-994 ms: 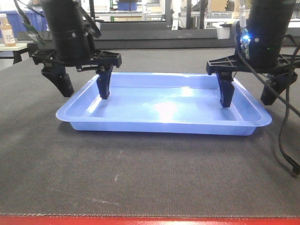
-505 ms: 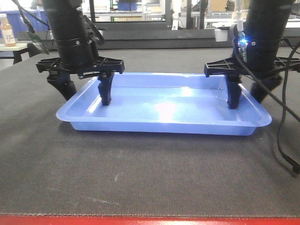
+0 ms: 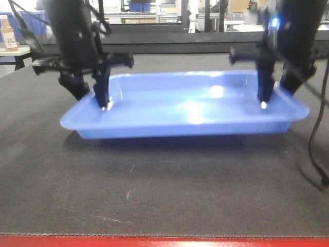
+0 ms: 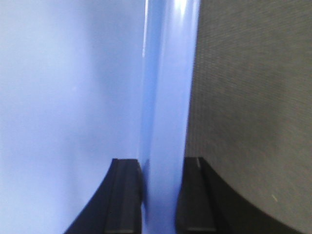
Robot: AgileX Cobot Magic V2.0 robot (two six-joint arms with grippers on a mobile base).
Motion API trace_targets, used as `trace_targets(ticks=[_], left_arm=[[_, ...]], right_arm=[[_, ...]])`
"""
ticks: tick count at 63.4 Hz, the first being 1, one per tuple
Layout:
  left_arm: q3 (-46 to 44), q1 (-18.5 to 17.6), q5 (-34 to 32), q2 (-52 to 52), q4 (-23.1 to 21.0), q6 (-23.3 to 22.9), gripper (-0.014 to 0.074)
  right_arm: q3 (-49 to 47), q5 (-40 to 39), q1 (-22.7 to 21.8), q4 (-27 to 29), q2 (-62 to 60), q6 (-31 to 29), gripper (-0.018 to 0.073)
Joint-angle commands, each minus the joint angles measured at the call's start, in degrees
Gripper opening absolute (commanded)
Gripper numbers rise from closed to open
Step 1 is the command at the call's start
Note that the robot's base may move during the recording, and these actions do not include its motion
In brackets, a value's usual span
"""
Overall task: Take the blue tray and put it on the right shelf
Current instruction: 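Lift the tray off the table with both grippers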
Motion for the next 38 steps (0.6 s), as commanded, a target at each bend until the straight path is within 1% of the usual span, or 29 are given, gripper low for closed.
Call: trace_targets(ticks=[1,7,13,25,33,38], left_arm=[[-1.58,-0.39,4.58,-7.26,3.59,0.99,-0.0047],[-0.56,-0.5,4.93,-11.02,3.88,0.69,-0.0047],[2.1,-0.5,4.93,-15.51,4.38,0.3,-0.0047],[11.91,-0.5,5.34,-25.03,4.88,-0.13,-0.0047],[18.04,-1.51,5.34,-31.26,4.88,-0.66,-0.0047],[20.99,-2.31,5.59,-34.5,5.1,-1.82,-0.0046]], right_arm=[[-1.85,0.08,0.25,-1.66,-7.71,-0.96,0.0055],[-1.61,3.23,1.44,-2.79,-11.31,-1.03,0.0055],[-0.28,4.43,3.44,-4.25,-14.42,-1.03,0.0055],[5.14,5.75,6.93,-4.13,-20.24,-0.98,0.0055],[8.5,6.47,9.16,-4.13,-23.85,-0.98,0.0055],[9.51,7.38,10.46,-4.13,-25.77,-0.98,0.0055]])
